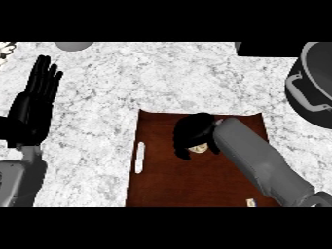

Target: Pick the cupcake from the tray and place it in the pot

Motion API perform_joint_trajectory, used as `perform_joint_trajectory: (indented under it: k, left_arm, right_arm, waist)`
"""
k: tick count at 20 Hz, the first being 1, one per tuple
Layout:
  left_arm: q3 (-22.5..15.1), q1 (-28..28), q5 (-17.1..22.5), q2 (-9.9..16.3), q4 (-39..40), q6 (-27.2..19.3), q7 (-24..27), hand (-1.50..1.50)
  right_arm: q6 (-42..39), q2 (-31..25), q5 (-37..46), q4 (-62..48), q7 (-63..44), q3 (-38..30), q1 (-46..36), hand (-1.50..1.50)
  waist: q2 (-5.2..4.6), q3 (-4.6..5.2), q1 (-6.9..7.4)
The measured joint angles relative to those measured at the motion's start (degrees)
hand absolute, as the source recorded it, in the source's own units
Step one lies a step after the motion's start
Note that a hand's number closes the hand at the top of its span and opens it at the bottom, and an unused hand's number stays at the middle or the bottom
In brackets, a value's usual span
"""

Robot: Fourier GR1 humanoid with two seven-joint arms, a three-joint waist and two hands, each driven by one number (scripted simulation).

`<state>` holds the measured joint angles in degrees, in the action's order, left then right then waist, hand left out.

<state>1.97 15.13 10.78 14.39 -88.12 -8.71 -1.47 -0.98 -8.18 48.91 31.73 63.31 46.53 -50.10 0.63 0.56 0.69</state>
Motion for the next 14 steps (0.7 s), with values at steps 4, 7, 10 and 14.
perform_joint_trajectory:
  k: [4, 7, 10, 14]
  left_arm:
    - [0.12, 0.20, -0.28, -0.26, 0.28, 0.07, -0.02, 0.00]
    - [0.29, 0.51, -0.49, -0.53, 0.61, -0.09, -0.03, 0.00]
    - [0.70, 0.45, -0.24, -0.36, 0.54, 0.21, -0.14, 0.00]
    - [0.70, 0.62, -0.36, -0.43, 0.51, 0.01, -0.23, 0.00]
  right_arm:
    - [1.08, -0.11, 0.84, 1.69, 0.02, -0.45, 1.24, 1.50]
    - [2.02, -1.54, 0.00, 3.52, 0.17, -2.37, 2.08, 1.50]
    - [3.50, -2.41, -1.98, 4.51, -2.38, -6.06, 2.84, 1.50]
    - [5.41, -3.08, -6.27, -0.80, -18.61, -15.69, 0.20, 1.50]
  waist:
    - [0.09, 0.06, -0.16]
    - [-0.06, -0.04, -0.38]
    - [-0.29, -0.18, -0.48]
    - [-0.69, -0.37, -1.05]
